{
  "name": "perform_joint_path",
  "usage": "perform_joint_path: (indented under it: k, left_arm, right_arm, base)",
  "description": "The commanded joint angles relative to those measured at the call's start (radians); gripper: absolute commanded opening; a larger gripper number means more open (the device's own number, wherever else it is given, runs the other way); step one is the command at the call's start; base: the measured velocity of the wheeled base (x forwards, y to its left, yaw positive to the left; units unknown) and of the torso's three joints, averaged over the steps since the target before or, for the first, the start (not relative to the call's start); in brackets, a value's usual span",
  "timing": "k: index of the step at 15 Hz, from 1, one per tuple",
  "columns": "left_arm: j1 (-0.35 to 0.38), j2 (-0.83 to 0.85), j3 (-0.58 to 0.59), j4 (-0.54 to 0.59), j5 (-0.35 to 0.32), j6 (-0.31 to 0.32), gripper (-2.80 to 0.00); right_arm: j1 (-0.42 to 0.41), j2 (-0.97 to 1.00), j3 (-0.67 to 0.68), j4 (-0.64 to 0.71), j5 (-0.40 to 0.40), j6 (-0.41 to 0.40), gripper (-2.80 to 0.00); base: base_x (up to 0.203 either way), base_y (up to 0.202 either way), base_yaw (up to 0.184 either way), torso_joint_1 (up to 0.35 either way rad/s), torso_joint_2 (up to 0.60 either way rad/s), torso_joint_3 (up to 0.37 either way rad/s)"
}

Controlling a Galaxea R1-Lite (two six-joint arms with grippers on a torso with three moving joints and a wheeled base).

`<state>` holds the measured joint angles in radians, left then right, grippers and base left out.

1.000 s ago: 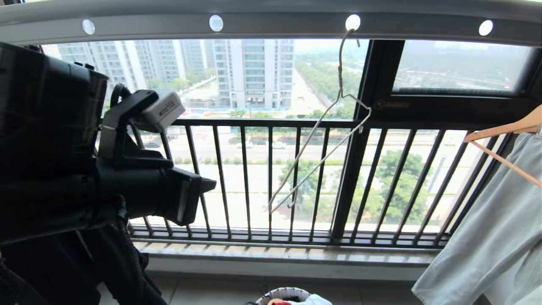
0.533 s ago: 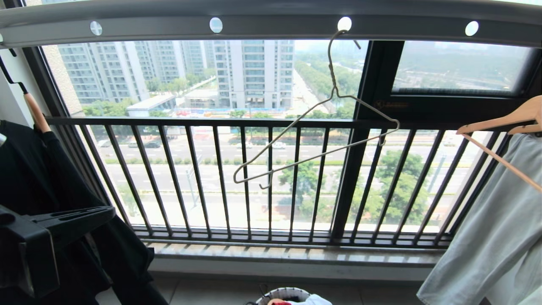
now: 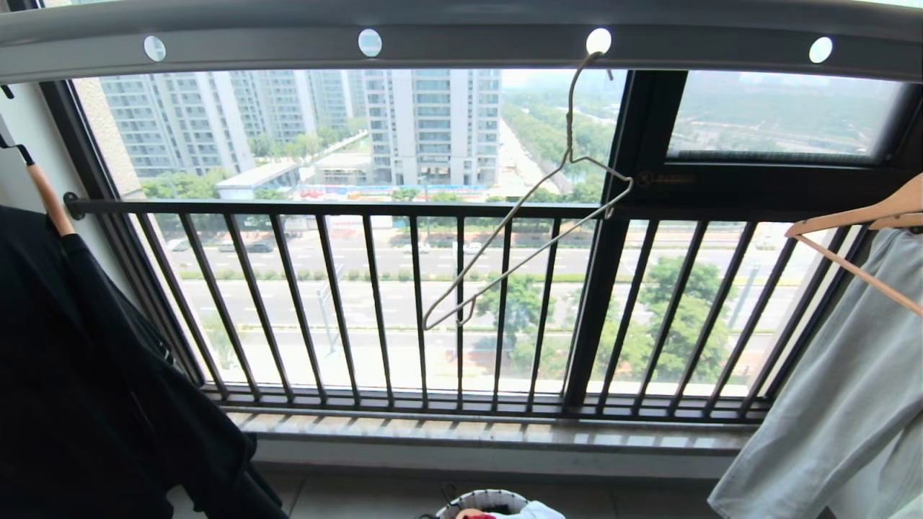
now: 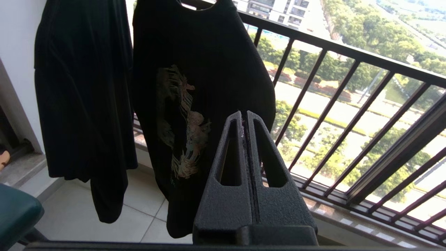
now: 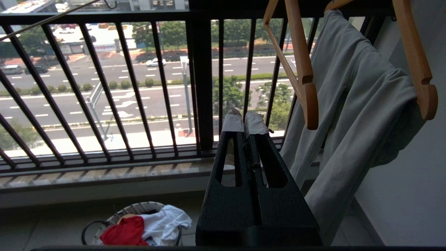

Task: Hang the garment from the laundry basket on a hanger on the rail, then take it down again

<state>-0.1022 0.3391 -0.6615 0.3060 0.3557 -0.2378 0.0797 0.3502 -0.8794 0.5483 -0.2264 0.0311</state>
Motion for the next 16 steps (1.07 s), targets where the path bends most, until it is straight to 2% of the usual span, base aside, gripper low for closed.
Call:
perform_joint_path:
  k: [1,3,7,8,11,14,16]
  left_arm:
    - [0.090,-0.080,-0.003,0.051,0.015,-0.008,-2.80]
    - [0.144,-0.107,0.006,0.065,-0.091,0.013,-2.80]
    - [0.127,-0.162,0.124,0.063,-0.120,0.019,-2.80]
    - [0.121,-0.201,0.160,0.062,-0.165,0.019,-2.80]
    - [0.114,-0.343,0.294,0.061,-0.286,0.018,-2.80]
    - [0.112,-0.338,0.431,0.024,-0.317,0.054,-2.80]
    - [0.111,-0.338,0.552,-0.111,-0.305,0.113,-2.80]
  right_arm:
    - [-0.078,-0.073,0.004,0.049,0.004,-0.001,-2.80]
    - [-0.081,-0.079,0.012,0.057,0.010,-0.002,-2.80]
    - [-0.084,-0.181,0.132,0.071,0.035,-0.040,-2.80]
    - [-0.084,-0.227,0.176,0.069,0.059,-0.043,-2.80]
    - [-0.083,-0.350,0.343,0.057,0.198,-0.083,-2.80]
    - [-0.083,-0.350,0.493,-0.116,0.228,-0.075,-2.80]
    - [-0.083,-0.350,0.651,-0.306,0.233,-0.075,-2.80]
  base:
    - [0.000,0.000,0.000,0.000,0.00,0.000]
    - [0.000,0.000,0.000,0.000,0.00,0.000]
    - [0.000,0.000,0.000,0.000,0.00,0.000]
    - [0.000,0.000,0.000,0.000,0.00,0.000]
    - [0.000,0.000,0.000,0.000,0.00,0.000]
    - [0.000,0.000,0.000,0.000,0.00,0.000]
    - [0.000,0.000,0.000,0.000,0.00,0.000]
